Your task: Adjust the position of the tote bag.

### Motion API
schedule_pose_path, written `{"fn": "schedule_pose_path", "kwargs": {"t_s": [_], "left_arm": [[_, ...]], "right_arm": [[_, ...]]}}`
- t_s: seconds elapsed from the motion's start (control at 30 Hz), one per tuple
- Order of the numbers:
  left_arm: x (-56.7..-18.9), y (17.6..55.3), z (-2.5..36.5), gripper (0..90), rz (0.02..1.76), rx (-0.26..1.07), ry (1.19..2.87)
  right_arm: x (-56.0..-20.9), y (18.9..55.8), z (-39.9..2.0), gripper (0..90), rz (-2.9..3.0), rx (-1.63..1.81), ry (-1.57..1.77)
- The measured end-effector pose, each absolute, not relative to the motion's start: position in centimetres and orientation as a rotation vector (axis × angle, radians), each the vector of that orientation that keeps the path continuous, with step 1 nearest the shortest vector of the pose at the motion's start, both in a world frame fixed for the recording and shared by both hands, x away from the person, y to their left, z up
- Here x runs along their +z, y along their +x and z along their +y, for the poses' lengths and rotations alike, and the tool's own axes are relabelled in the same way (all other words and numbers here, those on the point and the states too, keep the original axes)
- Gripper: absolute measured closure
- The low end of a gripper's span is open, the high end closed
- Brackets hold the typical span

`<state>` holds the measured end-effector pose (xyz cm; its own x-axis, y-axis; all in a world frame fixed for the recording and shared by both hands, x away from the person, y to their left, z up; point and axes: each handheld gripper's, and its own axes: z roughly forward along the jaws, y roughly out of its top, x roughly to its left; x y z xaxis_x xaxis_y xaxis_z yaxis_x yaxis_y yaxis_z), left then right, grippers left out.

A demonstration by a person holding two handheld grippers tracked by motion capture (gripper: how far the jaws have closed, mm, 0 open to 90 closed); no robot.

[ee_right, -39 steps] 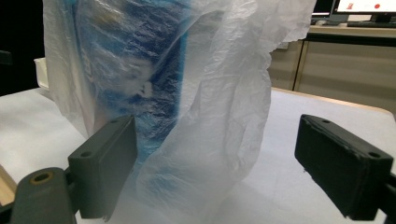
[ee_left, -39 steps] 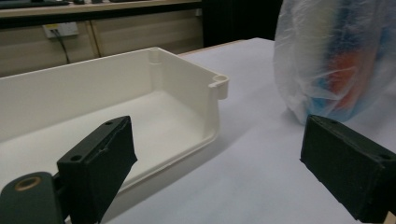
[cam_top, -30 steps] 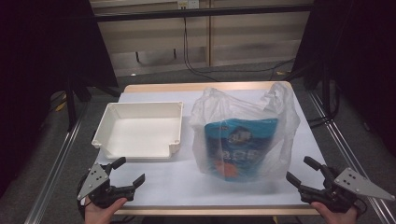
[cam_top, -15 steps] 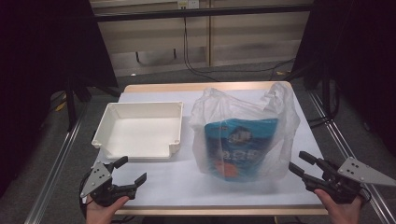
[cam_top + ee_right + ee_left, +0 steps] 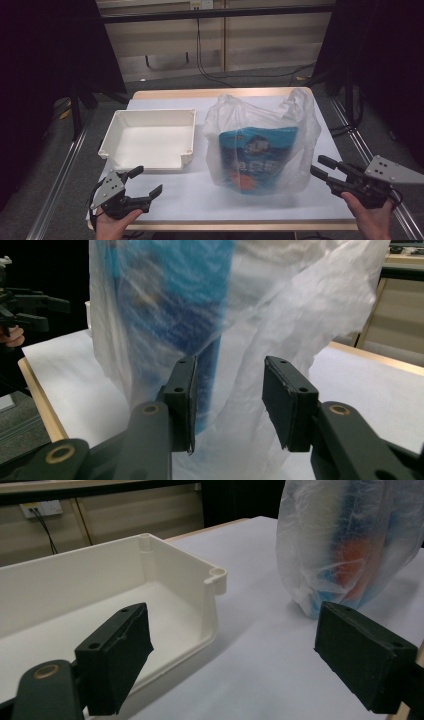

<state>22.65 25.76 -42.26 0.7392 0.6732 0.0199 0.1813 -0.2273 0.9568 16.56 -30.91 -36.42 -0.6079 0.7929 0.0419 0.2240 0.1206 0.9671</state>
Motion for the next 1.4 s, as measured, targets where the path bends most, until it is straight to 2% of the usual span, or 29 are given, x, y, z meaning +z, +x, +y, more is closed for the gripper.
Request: {"fn": "schedule_pose_path", "kwargs": {"t_s": [0.53,0.73,1.4], "left_arm": [[-40.2,25.1,22.8,16.1,0.593,0.473,1.775],[-40.9,24.8,22.4,16.1,0.585,0.447,1.788],[-41.6,24.6,23.0,13.6,0.609,0.443,1.795]], "right_arm": [[-33.7,18.6,-31.3,63.6,1.938,1.514,0.948],[-33.4,19.0,-31.1,64.0,1.943,1.512,0.954],[-31.2,23.7,-31.9,55.7,1.899,1.516,0.980]]}}
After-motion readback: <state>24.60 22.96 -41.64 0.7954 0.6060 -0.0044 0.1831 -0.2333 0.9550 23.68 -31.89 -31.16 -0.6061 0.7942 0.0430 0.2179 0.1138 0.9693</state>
